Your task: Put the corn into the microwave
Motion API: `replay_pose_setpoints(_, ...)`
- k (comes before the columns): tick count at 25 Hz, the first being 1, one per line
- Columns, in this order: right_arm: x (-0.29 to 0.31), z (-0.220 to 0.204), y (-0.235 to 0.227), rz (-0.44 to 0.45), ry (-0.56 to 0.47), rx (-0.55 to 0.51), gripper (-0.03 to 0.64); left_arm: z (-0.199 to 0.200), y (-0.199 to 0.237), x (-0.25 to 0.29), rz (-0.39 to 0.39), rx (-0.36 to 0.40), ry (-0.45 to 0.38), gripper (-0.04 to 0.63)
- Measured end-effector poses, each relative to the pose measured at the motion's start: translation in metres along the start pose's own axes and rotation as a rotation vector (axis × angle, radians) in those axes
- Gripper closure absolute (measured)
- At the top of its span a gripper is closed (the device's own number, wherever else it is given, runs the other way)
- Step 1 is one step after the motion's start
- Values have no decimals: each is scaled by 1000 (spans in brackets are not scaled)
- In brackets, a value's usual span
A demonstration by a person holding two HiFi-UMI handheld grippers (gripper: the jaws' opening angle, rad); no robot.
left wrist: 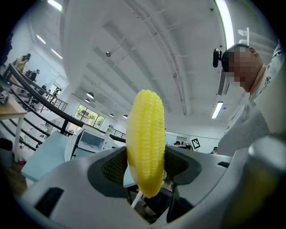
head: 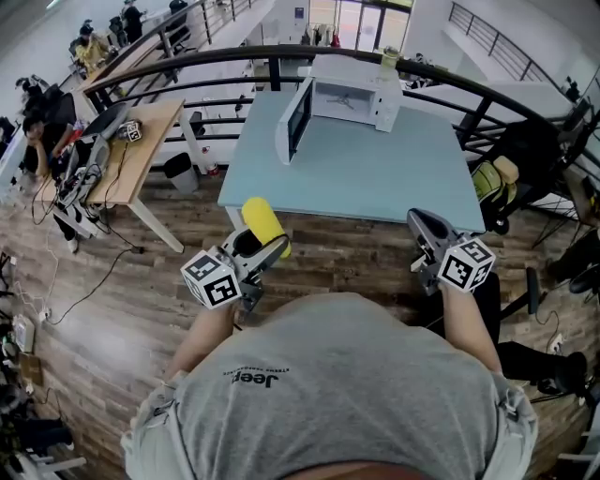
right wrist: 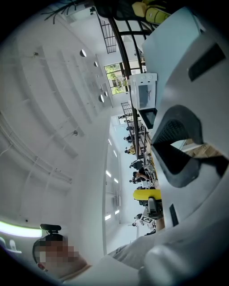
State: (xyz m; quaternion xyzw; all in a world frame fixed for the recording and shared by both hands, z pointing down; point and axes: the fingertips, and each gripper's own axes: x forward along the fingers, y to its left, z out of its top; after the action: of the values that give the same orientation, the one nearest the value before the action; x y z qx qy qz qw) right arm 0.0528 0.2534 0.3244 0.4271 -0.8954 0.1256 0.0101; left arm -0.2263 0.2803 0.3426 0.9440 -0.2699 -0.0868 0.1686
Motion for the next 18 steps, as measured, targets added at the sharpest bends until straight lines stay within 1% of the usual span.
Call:
replay_pose_setpoints(9, 46, 11, 28, 10, -30, -16, 598, 21, 37, -35, 4, 11, 3, 340)
replay_pose_setpoints(18, 86, 12, 50, -7, -36, -19, 598, 36, 75, -67, 1, 19, 9, 340)
